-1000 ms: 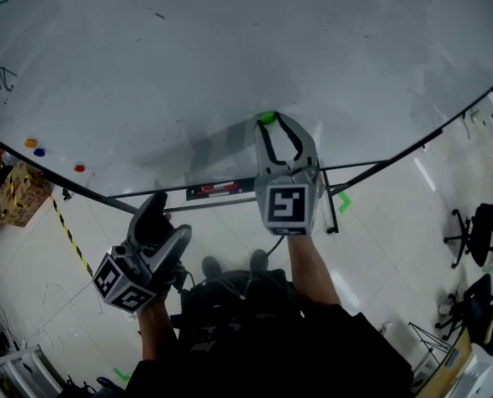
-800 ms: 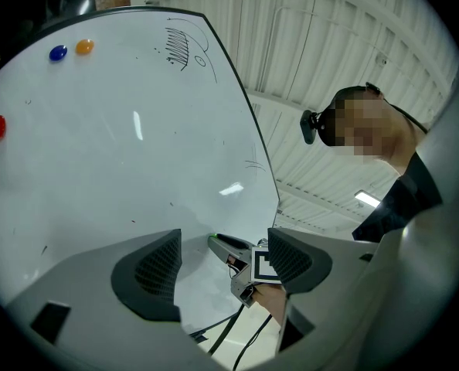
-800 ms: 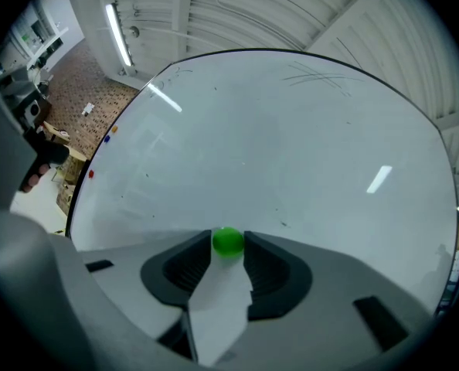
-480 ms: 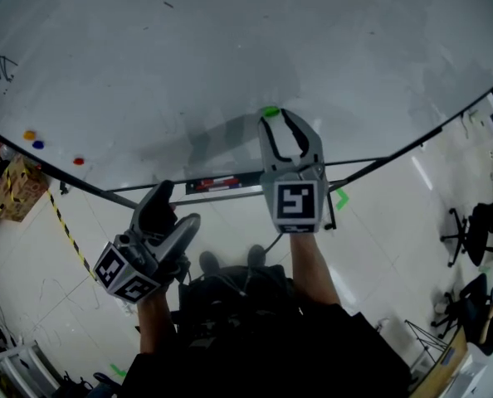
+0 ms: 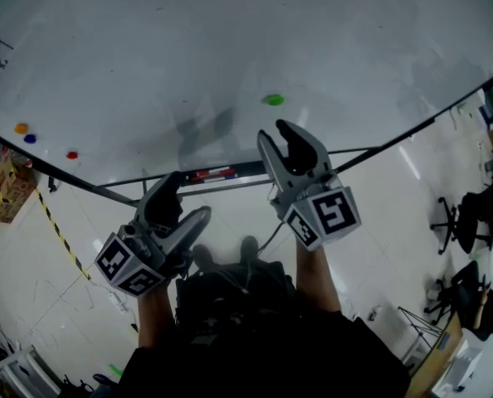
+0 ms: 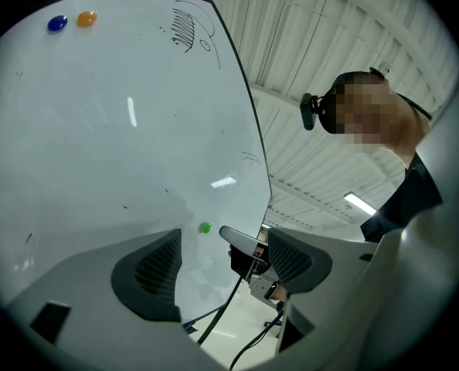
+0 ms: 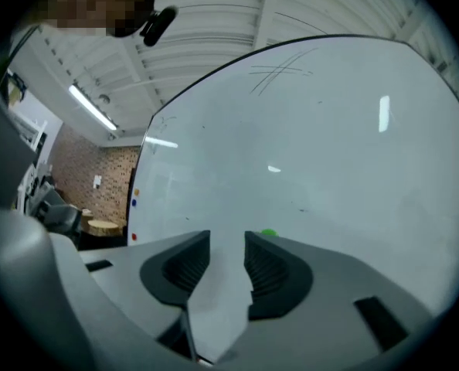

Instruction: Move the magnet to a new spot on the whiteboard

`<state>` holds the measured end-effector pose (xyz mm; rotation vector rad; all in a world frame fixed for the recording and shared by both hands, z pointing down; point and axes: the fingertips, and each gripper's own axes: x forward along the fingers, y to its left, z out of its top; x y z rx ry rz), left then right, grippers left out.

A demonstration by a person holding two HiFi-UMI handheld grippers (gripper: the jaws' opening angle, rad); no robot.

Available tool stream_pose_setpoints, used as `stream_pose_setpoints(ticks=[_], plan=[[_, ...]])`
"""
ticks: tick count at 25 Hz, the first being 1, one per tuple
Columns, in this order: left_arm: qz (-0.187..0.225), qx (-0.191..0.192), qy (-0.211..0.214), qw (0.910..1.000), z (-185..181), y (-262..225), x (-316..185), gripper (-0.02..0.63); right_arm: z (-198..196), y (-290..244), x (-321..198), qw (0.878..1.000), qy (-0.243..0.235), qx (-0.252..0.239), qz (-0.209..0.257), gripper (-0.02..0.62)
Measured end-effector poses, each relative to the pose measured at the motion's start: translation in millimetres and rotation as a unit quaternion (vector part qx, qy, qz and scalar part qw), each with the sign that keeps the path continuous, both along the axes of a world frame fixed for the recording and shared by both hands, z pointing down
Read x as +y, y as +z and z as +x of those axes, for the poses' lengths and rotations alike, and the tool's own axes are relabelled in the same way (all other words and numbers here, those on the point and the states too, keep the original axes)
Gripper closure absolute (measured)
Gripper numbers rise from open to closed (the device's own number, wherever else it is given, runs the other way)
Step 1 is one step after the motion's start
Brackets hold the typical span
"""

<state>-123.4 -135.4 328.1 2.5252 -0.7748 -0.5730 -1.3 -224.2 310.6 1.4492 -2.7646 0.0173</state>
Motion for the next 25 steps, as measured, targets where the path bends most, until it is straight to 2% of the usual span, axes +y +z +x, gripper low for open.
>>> stream_pose_setpoints(ticks=[5, 14, 21, 25], plan=[[-0.013, 0.011, 0.033, 0.9993, 1.9, 10.7, 5.4, 0.268, -8.7, 8.2, 26.3, 0.996, -0.038, -0.063, -0.042, 0.443], [-0.032, 0.029, 0.09, 0.995, 5.8, 33.8, 13.4, 0.268, -10.3, 40.1, 58.4, 0.991, -0.024, -0.096, -0.092, 0.488], [-0.013, 0.013, 0.076, 0.9969, 15.4, 26.5, 27.0, 0.268, -0.9, 34.8, 74.8, 0.989, -0.049, -0.112, -0.077, 0.505], [-0.007, 0.009, 0.053, 0.9985, 41.4, 8.5, 45.9, 0.268, 26.3, 16.5, 95.9, 0.987, -0.071, -0.127, -0.062, 0.506]])
